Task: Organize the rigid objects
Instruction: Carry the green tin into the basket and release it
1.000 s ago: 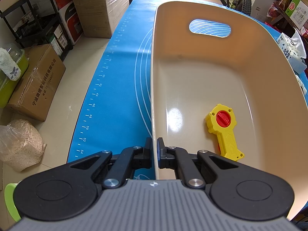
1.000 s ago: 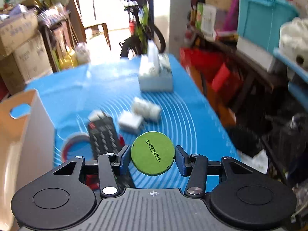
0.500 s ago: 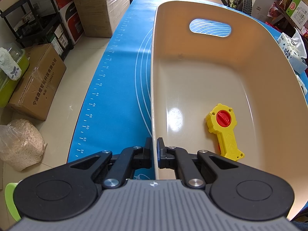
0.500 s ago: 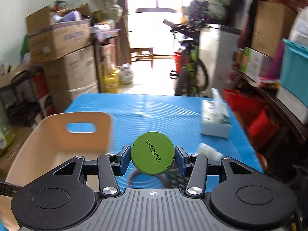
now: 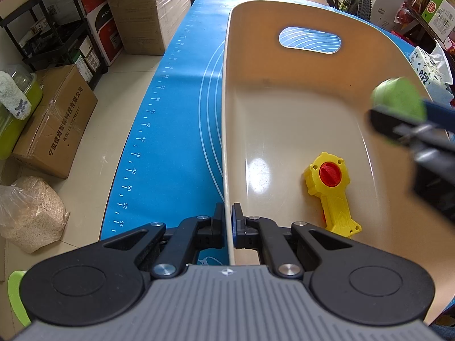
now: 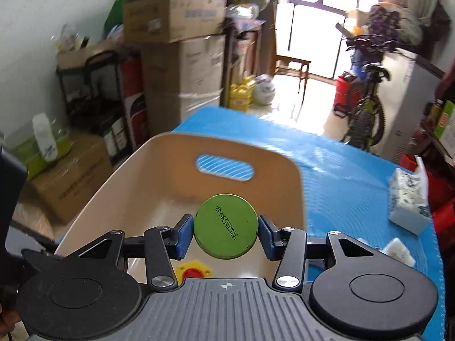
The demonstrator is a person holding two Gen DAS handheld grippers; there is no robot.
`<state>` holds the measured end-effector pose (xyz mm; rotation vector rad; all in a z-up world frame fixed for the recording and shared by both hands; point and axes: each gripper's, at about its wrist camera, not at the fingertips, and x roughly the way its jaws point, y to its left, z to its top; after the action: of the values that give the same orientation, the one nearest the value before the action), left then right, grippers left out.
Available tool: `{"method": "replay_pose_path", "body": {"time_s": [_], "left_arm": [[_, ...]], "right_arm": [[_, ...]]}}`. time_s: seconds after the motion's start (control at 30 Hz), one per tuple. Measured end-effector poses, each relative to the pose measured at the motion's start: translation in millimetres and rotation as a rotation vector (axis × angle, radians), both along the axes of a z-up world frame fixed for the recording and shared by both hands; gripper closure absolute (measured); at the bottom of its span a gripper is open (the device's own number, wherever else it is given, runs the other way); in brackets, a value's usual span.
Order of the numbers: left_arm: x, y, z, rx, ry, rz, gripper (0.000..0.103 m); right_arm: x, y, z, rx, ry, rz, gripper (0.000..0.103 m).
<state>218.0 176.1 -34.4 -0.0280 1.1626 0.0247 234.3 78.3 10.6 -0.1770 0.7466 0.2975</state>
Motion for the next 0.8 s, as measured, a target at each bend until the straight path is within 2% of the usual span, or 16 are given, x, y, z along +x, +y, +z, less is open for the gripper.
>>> {"method": "replay_pose_path", "body": {"time_s": [0.2,0.43,0.5,0.63,0.8], "left_arm": [[0.0,-0.5,0.4,-0.002,0.0,0.001,0.094],[0.3,-1.5,1.2,-0.001,0.0,0.0,0.094],[0.0,-1.2,1.1,-0.002,0.0,0.0,0.094],[0.5,-0.4,1.4,-0.005,0.001,0.0,0.094],[2.0,-0.9,1.9,-0.001,0.005,0.004,0.094]], "right_arm": [[10.9,22.4,-31.9,-0.056,0.135,0.059,0.049],[22.2,28.0,-44.2,-0.091,0.258,0.073,0.049],[23.8,27.7,-44.4,-0.092,0.269,0.071,0.048],[24.6,27.0,-44.3,-0.083,0.279,0.069,0.04],[16.8,18.9,-35.9,-0.061,0.205,0.04,0.035]]}}
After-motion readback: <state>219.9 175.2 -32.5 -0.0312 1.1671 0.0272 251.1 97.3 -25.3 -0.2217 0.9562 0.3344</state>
